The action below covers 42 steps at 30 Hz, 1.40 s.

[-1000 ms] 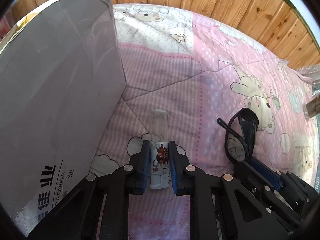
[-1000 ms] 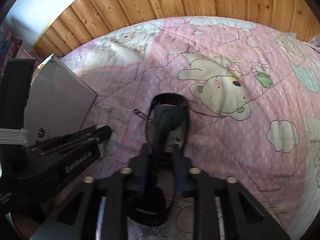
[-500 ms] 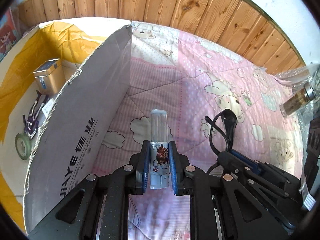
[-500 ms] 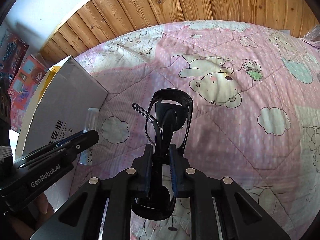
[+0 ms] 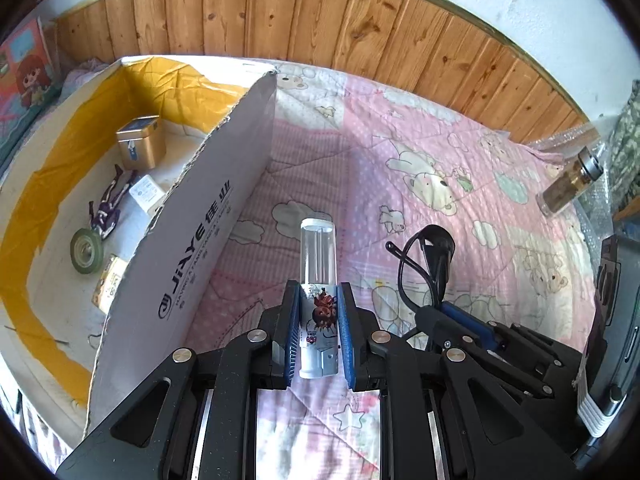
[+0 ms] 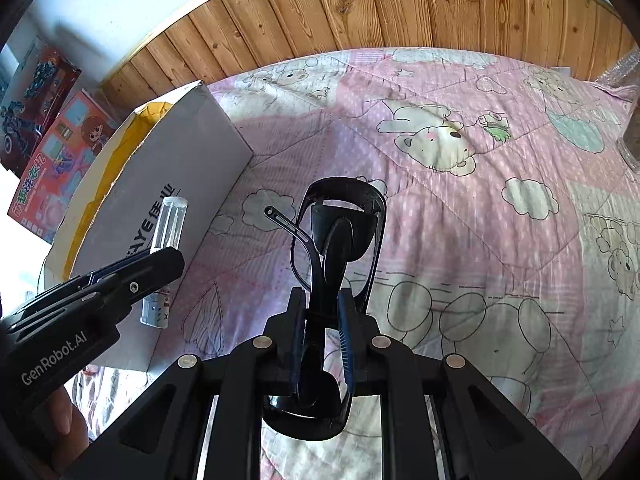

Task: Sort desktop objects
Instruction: 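Carry the black glasses and glass bottle over the cardboard box with both tools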

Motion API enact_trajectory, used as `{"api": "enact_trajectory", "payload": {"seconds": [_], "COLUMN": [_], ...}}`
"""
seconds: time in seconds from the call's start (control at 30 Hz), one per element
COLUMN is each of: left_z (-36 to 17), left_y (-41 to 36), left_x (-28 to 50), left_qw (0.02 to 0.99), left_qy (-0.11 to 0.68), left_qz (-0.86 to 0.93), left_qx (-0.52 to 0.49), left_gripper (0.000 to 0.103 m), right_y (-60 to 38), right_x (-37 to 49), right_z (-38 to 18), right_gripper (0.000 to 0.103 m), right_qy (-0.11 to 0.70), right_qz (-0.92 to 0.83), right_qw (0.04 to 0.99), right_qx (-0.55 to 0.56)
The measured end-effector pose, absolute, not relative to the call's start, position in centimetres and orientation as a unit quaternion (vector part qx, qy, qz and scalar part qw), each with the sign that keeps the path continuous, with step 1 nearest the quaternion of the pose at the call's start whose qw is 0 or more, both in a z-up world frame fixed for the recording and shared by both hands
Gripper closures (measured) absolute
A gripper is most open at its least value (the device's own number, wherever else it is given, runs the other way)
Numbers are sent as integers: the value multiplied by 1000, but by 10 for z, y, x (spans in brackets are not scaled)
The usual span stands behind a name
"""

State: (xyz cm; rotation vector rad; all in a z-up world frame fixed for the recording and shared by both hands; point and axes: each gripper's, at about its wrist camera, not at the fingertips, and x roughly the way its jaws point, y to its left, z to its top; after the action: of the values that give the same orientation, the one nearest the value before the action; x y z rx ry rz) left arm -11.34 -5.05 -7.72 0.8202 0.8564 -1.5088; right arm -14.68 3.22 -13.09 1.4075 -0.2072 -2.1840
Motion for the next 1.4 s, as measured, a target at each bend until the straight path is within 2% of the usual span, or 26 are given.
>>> {"api": "enact_trajectory", "payload": {"seconds": [0.73,1.4], "left_z": [-36,-8], "left_y": [34,60], "left_x": [-67,-6], "left_qw": [586,601], "left_qy": [370,382], "left_qz": [-652,-651], "left_qx": [309,262], "left_gripper": [85,85], "right_y": [16,-30], "right_x": [-48,0], "right_z": [-81,-28], "right_gripper": [86,86], "right_qy": [-27,17], "right_qz": [-822,-828], "right_qw": [301,343], "right_qx": [483,443]}}
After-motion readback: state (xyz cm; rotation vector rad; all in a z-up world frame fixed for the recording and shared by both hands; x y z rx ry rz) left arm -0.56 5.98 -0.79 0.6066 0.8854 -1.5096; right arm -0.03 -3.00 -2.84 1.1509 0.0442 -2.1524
